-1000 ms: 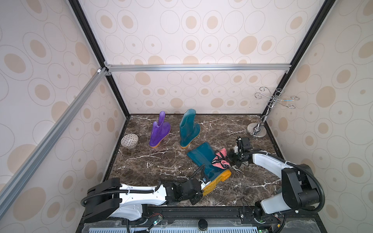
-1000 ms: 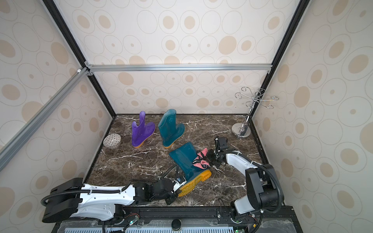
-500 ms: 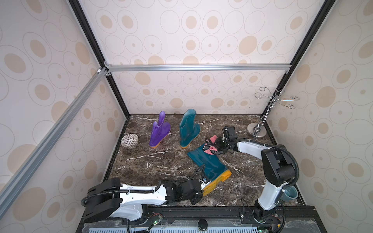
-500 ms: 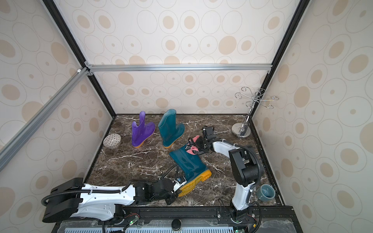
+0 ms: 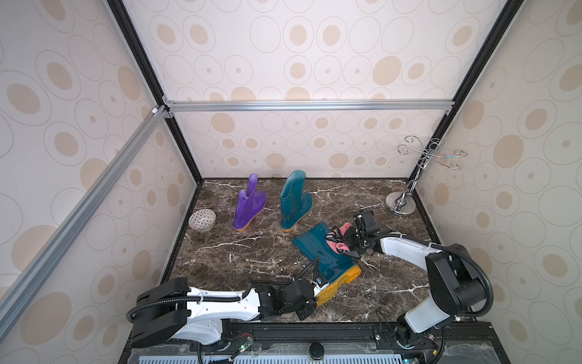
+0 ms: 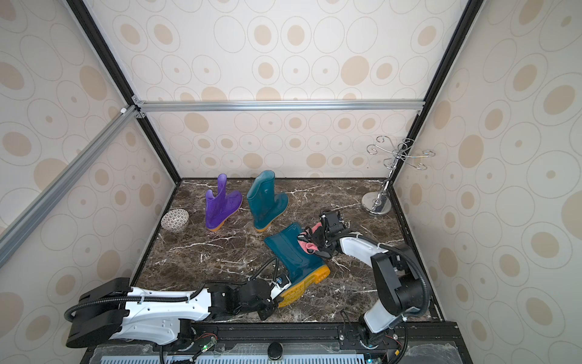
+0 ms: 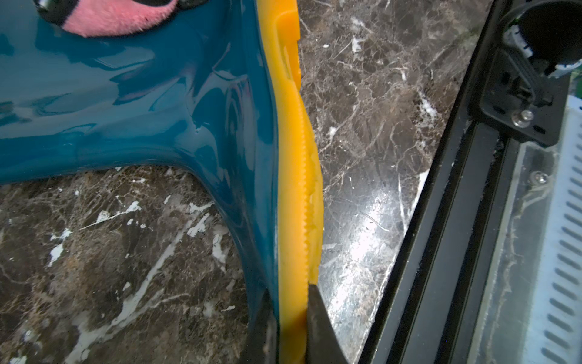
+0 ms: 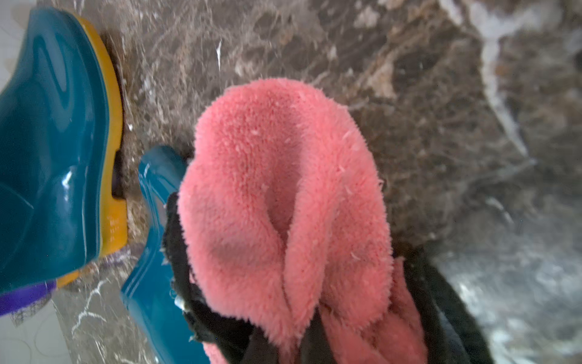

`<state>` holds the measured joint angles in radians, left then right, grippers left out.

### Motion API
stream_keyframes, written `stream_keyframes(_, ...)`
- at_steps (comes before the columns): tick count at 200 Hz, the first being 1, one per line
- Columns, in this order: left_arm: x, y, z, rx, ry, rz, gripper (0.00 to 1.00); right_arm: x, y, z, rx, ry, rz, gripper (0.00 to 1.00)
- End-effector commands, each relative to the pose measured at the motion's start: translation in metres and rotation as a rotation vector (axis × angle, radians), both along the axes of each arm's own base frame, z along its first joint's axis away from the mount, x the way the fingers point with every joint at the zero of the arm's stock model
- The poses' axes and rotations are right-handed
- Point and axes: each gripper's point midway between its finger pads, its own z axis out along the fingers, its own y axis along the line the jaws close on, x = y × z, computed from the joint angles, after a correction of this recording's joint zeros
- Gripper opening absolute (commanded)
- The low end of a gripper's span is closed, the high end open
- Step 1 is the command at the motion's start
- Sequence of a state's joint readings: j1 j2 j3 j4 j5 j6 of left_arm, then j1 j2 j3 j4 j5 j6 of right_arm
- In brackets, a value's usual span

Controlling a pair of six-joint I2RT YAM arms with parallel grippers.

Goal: Wipe the rubber boots with a cloth
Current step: Wipe the dirt off the rubber boot.

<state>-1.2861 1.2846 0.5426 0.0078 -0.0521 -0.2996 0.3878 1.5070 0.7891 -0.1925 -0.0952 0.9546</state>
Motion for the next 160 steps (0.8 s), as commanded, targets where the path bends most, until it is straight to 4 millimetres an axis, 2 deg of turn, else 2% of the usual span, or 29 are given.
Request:
stream_keyframes(1, -0.003, 0.010, -0.019, 0.060, 0.019, 0.008, 0.00, -0.061, -0.020, -0.022, -0.056, 0.139, 0.008, 0.00)
stream_keyframes(18, -0.002, 0.010, -0.019, 0.058, 0.014, 0.009, 0.00, -0.087, -0.037, -0.022, -0.095, 0.147, 0.011, 0.00)
stream_keyframes(40, -0.001, 0.010, -0.019, 0.065, 0.013, 0.005, 0.00, -0.105, -0.042, -0.001, -0.094, 0.116, 0.044, 0.00)
stream_keyframes(73, -0.002, 0.009, -0.018, 0.063, 0.011, 0.003, 0.00, -0.107, -0.032, 0.031, -0.045, 0.041, 0.106, 0.00)
stream_keyframes(90, -0.002, 0.010, -0.019, 0.065, 0.012, 0.004, 0.00, -0.100, -0.027, 0.038, -0.053, 0.032, 0.126, 0.00)
stream_keyframes(116, -0.002, 0.010, -0.020, 0.065, 0.016, 0.002, 0.00, -0.088, -0.017, 0.023, -0.043, 0.052, 0.133, 0.00)
stream_keyframes(128, -0.002, 0.010, -0.020, 0.065, 0.015, 0.002, 0.00, -0.077, -0.007, 0.015, -0.026, 0.046, 0.147, 0.00)
stream_keyframes(160, -0.004, 0.009, -0.021, 0.066, 0.021, -0.003, 0.00, -0.032, 0.014, 0.017, -0.004, -0.012, 0.143, 0.00)
